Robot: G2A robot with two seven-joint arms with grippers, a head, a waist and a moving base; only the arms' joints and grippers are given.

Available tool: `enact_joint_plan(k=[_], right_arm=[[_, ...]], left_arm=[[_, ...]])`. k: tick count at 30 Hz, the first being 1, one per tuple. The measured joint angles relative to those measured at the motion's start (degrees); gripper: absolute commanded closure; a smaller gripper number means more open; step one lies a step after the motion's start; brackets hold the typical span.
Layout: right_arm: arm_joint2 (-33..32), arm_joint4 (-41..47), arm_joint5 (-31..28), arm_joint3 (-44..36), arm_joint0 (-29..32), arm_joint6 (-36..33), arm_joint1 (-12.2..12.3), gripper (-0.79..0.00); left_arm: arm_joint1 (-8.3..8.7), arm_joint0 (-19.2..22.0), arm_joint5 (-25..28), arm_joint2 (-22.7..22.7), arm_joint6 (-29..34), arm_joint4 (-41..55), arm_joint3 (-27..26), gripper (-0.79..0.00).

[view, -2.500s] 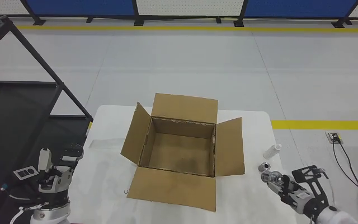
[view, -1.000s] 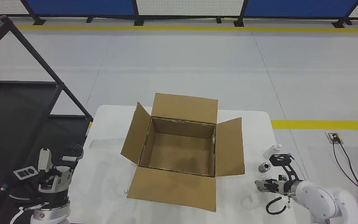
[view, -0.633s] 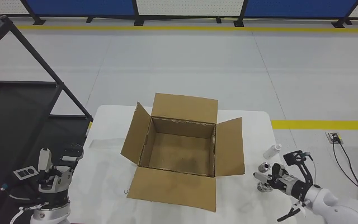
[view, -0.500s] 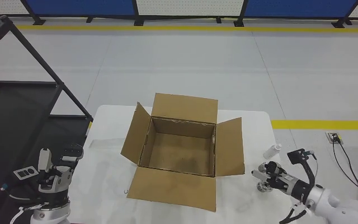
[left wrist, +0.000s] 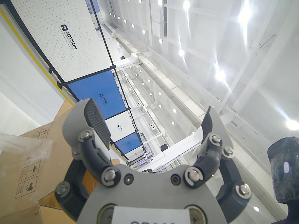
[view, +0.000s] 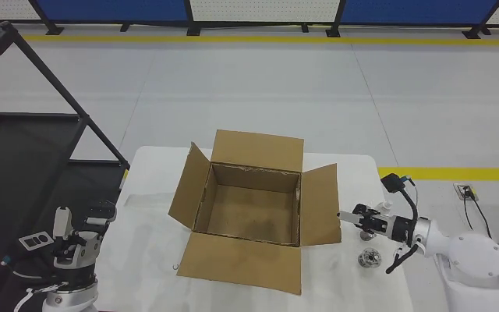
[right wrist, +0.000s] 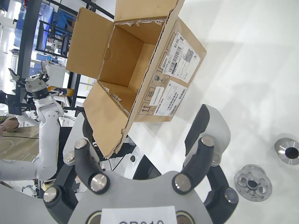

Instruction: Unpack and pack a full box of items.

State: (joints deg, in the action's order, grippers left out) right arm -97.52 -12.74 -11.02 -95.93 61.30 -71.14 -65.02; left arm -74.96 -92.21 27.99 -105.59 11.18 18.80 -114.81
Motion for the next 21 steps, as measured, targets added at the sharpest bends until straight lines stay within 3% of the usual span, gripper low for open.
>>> enact_joint_plan(k=[2, 5, 7, 8, 15, 21], right_arm=[[1.25, -0.04, 0.31, 1.39, -1.53, -0.13, 0.15, -0.653], [3.04, -0.09, 0.42, 2.59, -3.29, -0.4, 0.36, -0.576], [4.15, -0.33, 0.58, 2.98, -4.22, -0.44, 0.5, -0.474], [4.57, -0.45, 0.7, 3.1, -4.58, -0.46, 0.56, -0.385], [6.87, -2.4, 2.59, 3.83, -6.66, 0.06, 1.11, -0.283], [8.54, -2.4, 3.13, 4.72, -8.07, 0.44, 1.51, -0.135]], left_arm=[[0.0, 0.0, 0.0, 0.0, 0.0, 0.0, 0.0, -0.785], [0.0, 0.0, 0.0, 0.0, 0.0, 0.0, 0.0, -0.785], [0.0, 0.0, 0.0, 0.0, 0.0, 0.0, 0.0, -0.785], [0.0, 0.0, 0.0, 0.0, 0.0, 0.0, 0.0, -0.785], [0.0, 0.0, 0.0, 0.0, 0.0, 0.0, 0.0, -0.785], [0.0, 0.0, 0.0, 0.0, 0.0, 0.0, 0.0, -0.785]])
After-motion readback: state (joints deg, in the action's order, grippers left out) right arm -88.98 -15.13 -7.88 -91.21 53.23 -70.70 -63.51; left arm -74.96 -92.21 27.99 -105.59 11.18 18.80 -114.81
